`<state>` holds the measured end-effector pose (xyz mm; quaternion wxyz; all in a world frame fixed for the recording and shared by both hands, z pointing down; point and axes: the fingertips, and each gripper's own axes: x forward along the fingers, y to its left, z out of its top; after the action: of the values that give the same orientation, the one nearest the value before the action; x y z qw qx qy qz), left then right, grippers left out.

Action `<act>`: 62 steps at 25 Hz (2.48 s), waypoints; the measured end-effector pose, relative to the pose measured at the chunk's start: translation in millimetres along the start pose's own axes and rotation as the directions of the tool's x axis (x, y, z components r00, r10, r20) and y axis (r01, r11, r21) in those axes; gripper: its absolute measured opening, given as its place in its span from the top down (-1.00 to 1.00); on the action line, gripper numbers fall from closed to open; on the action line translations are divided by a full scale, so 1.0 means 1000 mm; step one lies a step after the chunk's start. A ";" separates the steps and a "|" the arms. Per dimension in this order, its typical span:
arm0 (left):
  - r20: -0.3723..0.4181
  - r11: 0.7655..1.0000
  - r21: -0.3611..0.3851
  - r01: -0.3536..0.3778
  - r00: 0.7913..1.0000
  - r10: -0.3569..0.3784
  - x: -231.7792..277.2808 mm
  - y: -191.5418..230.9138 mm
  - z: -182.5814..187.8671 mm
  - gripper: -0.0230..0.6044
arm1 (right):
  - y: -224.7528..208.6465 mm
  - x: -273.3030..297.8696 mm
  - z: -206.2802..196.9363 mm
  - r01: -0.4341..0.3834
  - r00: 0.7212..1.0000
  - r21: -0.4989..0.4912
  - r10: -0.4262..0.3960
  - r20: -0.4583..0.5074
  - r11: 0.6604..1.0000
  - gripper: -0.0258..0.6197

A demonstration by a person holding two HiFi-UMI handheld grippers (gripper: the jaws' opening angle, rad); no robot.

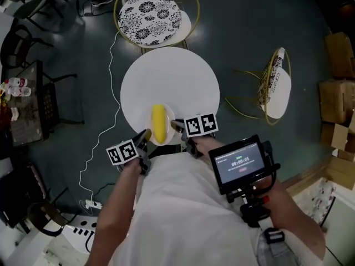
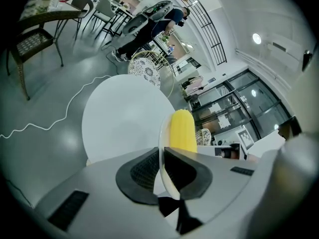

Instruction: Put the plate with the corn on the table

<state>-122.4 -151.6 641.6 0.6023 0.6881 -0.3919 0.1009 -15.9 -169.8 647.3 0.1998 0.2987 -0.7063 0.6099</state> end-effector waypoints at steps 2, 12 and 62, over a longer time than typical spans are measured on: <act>-0.003 1.000 0.003 0.002 1.000 -0.002 0.005 0.005 0.005 0.83 | -0.003 0.005 0.004 0.007 1.000 0.001 -0.007 -0.001 1.000 0.77; -0.032 1.000 0.000 -0.010 0.999 0.010 0.035 0.028 0.015 0.83 | -0.028 0.028 0.019 0.038 0.999 -0.007 -0.038 -0.027 0.999 0.77; -0.060 0.965 0.223 -0.140 0.986 0.157 0.139 0.067 0.102 0.83 | -0.099 0.084 0.116 0.176 0.976 -0.097 -0.161 0.148 0.980 0.77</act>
<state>-107.1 -300.2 751.4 0.5285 0.7144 -0.4054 0.2146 -2.7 -306.6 754.8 0.2171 0.3879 -0.7231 0.5286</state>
